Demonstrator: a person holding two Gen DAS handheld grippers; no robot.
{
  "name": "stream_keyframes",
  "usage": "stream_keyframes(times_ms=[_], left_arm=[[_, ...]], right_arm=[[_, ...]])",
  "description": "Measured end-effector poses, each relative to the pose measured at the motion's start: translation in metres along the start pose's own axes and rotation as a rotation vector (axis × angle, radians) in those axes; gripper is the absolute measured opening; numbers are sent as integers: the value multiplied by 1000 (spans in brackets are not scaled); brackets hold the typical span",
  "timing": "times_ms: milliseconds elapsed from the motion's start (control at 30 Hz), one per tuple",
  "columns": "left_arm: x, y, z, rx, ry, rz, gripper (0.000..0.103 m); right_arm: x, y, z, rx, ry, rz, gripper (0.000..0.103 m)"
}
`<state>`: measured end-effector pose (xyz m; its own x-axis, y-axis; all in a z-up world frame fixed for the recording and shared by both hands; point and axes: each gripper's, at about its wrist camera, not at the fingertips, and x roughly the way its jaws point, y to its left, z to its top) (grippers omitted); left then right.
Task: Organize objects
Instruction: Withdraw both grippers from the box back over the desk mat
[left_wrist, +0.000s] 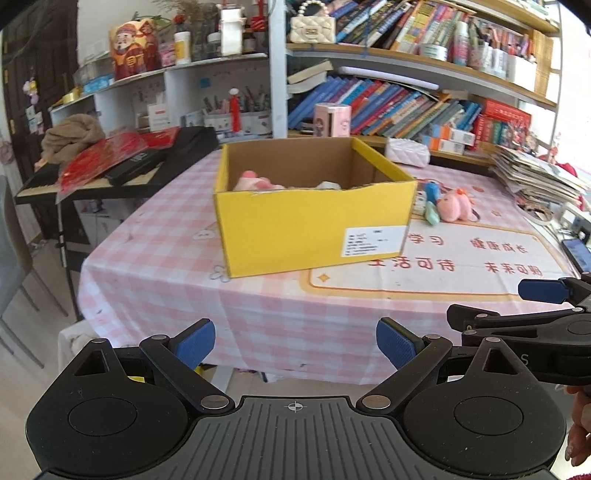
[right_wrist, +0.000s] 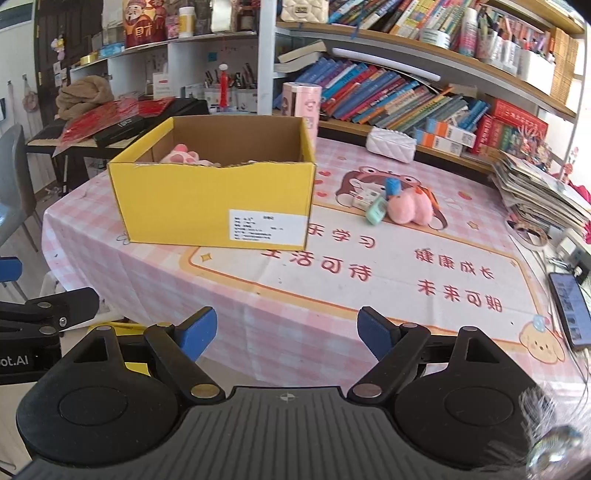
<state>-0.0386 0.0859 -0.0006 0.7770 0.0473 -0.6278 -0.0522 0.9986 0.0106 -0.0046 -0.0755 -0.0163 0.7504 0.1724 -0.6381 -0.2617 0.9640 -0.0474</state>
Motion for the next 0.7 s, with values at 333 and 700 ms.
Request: stream_keyframes(times_ms=[333,700], left_arm=[[4,-19,5,51,-13,-63,96],[14,-37,13,80,-11,-112,96]], right_arm=[[-8,-22,-6,57,-2,-67,83],[-10,-42,-9,86,4,-114,83]])
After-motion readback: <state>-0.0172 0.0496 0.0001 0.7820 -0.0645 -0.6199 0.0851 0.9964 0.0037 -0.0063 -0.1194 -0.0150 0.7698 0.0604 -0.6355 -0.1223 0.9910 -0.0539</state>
